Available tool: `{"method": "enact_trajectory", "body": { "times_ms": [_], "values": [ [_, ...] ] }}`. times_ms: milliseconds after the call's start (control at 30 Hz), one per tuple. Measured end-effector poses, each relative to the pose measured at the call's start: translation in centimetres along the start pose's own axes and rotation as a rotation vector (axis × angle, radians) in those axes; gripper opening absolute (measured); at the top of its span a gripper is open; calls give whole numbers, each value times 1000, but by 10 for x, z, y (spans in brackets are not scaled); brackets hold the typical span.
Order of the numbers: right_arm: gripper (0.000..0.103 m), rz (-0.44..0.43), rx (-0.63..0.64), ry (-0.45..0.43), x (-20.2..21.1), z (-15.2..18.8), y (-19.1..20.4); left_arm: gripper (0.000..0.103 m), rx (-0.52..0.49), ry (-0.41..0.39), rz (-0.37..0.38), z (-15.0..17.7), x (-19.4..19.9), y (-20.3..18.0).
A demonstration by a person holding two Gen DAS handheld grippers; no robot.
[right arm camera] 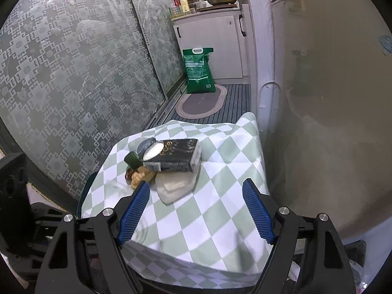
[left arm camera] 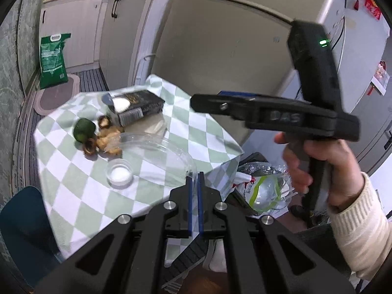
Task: Collect trash
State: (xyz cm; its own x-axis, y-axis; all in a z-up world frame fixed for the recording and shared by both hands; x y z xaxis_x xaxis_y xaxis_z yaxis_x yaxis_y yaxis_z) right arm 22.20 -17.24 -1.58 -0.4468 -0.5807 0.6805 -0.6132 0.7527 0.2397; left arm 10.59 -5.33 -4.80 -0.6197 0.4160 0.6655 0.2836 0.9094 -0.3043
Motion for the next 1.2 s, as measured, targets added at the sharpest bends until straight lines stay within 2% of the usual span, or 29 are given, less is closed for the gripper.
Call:
{"method": "enact_trajectory", "body": {
  "times_ms": [200,400,633,767,1000,1200],
  "values": [
    [80,27,43,13,-20,-6,21,4,-1,-34,-55,3,24,16],
    [86,46,77,25,-39,-10,39,4,13,-69,-117,3,47,36],
    [91,69,109,50,-62,-12,52,4,30,-83,-147,4,64,52],
    [91,85,120,73,-76,-11,54,4,43,-88,-150,4,67,59],
    [91,96,71,66,-91,-18,50,4,50,-92,-167,8,72,67],
    [91,120,80,71,-101,-20,55,4,68,-103,-193,12,82,79]
  ]
}}
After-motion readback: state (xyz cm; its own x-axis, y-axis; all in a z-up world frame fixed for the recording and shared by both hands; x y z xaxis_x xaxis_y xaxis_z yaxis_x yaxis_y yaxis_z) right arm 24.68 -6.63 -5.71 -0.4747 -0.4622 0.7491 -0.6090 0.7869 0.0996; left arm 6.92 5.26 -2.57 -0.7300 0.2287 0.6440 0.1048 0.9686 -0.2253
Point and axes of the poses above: each gripper's, at about its wrist camera, not at the fingertips, and x roughly against the way its jaws point, y to its left, z to its underside, the point moved 4 cm from there along -x, roughly the way its jaws point, and after that the axes turned 2 degrees about -x, right-handed, at the moved point
